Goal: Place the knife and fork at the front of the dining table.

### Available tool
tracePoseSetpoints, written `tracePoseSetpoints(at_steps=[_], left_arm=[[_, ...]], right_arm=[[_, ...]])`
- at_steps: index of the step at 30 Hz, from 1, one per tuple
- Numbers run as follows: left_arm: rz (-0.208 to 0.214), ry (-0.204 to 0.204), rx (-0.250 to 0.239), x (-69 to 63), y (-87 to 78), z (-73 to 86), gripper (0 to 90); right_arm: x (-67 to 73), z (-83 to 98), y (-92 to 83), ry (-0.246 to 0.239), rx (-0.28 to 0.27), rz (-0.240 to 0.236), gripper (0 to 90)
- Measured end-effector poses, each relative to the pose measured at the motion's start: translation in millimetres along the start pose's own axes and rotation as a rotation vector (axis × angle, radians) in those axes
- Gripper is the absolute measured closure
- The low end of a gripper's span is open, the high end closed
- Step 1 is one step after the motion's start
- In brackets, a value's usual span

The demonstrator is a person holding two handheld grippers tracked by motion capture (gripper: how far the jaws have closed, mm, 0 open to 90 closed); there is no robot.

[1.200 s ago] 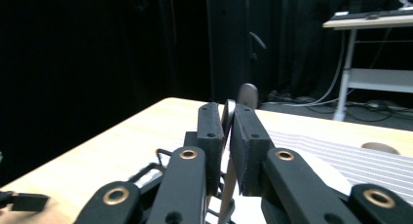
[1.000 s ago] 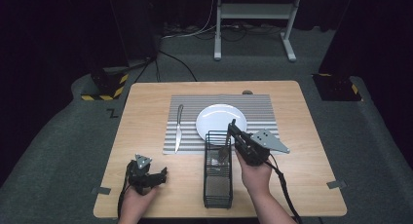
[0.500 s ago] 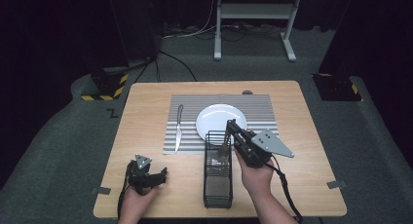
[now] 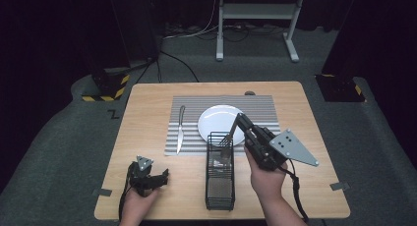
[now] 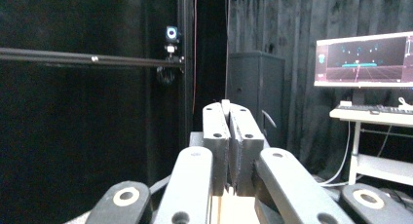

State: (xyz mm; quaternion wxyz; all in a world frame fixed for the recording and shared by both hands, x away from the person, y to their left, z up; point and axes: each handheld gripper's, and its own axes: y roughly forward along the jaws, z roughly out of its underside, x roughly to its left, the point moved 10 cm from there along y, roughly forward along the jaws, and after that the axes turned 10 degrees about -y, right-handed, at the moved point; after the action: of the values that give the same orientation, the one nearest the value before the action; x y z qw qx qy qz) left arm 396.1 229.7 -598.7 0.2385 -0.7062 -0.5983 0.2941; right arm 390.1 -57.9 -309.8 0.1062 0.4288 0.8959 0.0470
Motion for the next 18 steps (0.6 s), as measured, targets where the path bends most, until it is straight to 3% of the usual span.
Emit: tracePoseSetpoints(at_steps=[10, 18], left_arm=[[-0.001, 0.000, 0.000, 0.1, 0.0, 0.0, 8.7], [0.000, 0.000, 0.000, -0.1, 0.0, 0.0, 8.7]], right_arm=[[-16.8, -34.9, -24.5, -0.027, -0.073, 0.044, 87.2], [-43.7, -36.7, -44.9, -0.056, -0.061, 0.118, 87.2]])
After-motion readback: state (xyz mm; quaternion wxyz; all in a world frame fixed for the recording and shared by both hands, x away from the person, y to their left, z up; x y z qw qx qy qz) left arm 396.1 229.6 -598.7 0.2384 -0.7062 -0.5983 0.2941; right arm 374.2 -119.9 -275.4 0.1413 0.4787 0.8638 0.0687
